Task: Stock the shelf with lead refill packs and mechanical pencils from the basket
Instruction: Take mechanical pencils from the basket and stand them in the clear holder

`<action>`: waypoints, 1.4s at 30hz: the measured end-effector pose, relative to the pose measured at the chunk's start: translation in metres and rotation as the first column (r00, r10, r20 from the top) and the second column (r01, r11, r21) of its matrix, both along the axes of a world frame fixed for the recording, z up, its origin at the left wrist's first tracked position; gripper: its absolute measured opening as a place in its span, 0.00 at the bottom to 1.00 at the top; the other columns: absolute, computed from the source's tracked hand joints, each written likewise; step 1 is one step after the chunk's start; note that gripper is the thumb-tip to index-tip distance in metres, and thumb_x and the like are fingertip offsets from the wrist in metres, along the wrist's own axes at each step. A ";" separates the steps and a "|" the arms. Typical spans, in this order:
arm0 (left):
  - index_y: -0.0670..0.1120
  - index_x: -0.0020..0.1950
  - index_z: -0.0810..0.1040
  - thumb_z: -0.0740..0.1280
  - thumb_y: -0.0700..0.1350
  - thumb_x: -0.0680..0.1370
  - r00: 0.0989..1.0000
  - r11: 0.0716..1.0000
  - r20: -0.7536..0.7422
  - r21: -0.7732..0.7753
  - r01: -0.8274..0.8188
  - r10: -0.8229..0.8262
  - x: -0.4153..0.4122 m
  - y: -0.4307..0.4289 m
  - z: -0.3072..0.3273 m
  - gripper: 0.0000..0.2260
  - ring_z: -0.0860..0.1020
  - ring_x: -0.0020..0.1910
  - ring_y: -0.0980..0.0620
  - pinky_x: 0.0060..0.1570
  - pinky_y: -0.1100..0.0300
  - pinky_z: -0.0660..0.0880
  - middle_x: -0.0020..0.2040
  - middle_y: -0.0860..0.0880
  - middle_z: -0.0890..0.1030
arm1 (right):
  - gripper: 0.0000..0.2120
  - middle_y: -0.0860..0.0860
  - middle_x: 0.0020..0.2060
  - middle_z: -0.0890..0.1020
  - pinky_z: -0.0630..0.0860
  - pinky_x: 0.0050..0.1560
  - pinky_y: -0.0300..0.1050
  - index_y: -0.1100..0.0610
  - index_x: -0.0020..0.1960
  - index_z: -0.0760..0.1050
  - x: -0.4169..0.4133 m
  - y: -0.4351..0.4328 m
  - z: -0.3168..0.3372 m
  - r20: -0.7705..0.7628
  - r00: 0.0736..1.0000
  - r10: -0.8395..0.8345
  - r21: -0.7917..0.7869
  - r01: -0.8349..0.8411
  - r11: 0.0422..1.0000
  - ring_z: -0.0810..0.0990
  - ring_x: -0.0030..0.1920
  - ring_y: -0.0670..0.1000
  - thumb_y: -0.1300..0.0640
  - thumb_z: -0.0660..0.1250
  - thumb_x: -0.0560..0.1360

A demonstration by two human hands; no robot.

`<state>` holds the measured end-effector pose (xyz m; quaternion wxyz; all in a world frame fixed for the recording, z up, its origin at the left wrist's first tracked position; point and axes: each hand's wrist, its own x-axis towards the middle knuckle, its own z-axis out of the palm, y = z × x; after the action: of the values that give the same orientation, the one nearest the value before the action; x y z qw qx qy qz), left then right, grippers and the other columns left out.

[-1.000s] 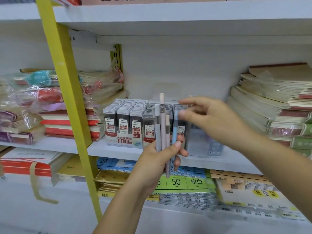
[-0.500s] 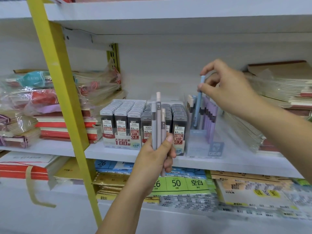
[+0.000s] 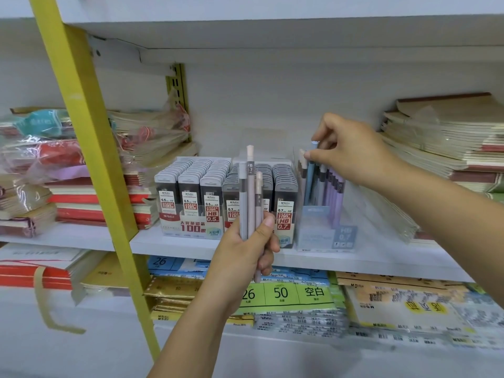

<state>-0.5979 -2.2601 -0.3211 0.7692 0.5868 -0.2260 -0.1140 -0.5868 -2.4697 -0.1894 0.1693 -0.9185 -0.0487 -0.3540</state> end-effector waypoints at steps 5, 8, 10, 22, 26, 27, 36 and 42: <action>0.51 0.51 0.77 0.69 0.59 0.73 1.000 1.000 0.003 0.020 -0.011 0.011 -0.001 0.000 0.000 0.14 0.69 0.25 0.55 0.27 0.60 0.69 0.35 0.49 0.80 | 0.09 0.45 0.35 0.80 0.63 0.36 0.43 0.51 0.40 0.75 0.001 -0.001 0.001 -0.047 0.998 -0.050 -0.004 0.050 0.999 0.76 0.45 0.51 0.50 0.74 0.72; 0.49 0.56 0.78 0.69 0.61 0.71 1.000 0.999 0.006 0.040 -0.019 0.019 -0.002 0.000 0.001 0.20 0.71 0.26 0.55 0.29 0.58 0.70 0.38 0.49 0.83 | 0.08 0.48 0.40 0.77 0.60 0.46 0.43 0.49 0.42 0.77 0.002 -0.004 0.003 -0.116 0.982 -0.151 -0.100 0.140 0.985 0.69 0.56 0.54 0.46 0.67 0.76; 0.50 0.58 0.79 0.69 0.61 0.71 1.000 0.999 0.005 0.035 -0.015 0.015 -0.004 0.000 0.003 0.21 0.73 0.26 0.55 0.29 0.59 0.72 0.39 0.49 0.84 | 0.10 0.53 0.47 0.77 0.61 0.50 0.45 0.50 0.46 0.79 0.005 -0.005 0.007 -0.211 0.949 -0.233 -0.186 0.195 0.963 0.67 0.60 0.58 0.46 0.63 0.79; 0.59 0.51 0.84 0.70 0.58 0.73 0.996 0.996 0.023 0.015 0.083 -0.084 -0.016 0.000 0.011 0.10 0.78 0.29 0.55 0.32 0.64 0.75 0.45 0.47 0.87 | 0.13 0.41 0.39 0.84 0.72 0.42 0.25 0.42 0.59 0.75 -0.068 0.054 -0.021 -0.153 0.925 0.348 0.284 -0.296 0.912 0.80 0.40 0.35 0.52 0.68 0.75; 0.53 0.59 0.81 0.68 0.58 0.73 0.991 0.991 0.016 0.036 0.131 -0.132 -0.020 -0.003 0.012 0.17 0.83 0.35 0.53 0.36 0.62 0.80 0.48 0.45 0.87 | 0.10 0.54 0.39 0.85 0.76 0.37 0.36 0.51 0.53 0.77 -0.068 0.050 -0.027 -0.055 0.896 0.441 0.581 -0.330 0.744 0.82 0.36 0.45 0.63 0.69 0.75; 0.52 0.61 0.79 0.68 0.58 0.74 0.990 0.989 0.012 0.033 0.141 -0.142 -0.021 -0.004 0.012 0.18 0.84 0.37 0.53 0.36 0.61 0.80 0.49 0.45 0.87 | 0.10 0.55 0.39 0.85 0.76 0.36 0.37 0.51 0.52 0.77 -0.069 0.047 -0.025 -0.015 0.902 0.432 0.608 -0.335 0.720 0.82 0.36 0.46 0.64 0.69 0.75; 0.51 0.60 0.78 0.69 0.61 0.70 0.999 0.999 -0.043 0.030 0.028 -0.027 -0.015 -0.007 0.008 0.23 0.67 0.25 0.56 0.26 0.62 0.67 0.32 0.53 0.75 | 0.10 0.49 0.39 0.84 0.76 0.44 0.38 0.47 0.52 0.75 -0.063 0.004 0.011 0.232 0.943 0.237 0.313 -0.304 0.900 0.82 0.40 0.46 0.60 0.69 0.76; 0.44 0.61 0.76 0.71 0.63 0.67 0.999 1.000 -0.052 0.006 0.009 -0.008 -0.012 -0.005 0.007 0.30 0.65 0.25 0.55 0.26 0.62 0.65 0.32 0.53 0.73 | 0.10 0.40 0.37 0.79 0.65 0.44 0.37 0.45 0.52 0.73 -0.035 0.009 -0.008 0.086 0.986 0.144 0.074 -0.150 0.986 0.73 0.49 0.46 0.57 0.69 0.76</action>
<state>-0.6096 -2.2654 -0.3144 0.7725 0.5850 -0.2080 -0.1333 -0.6220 -2.4608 -0.1971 0.2297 -0.8898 -0.1088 -0.3789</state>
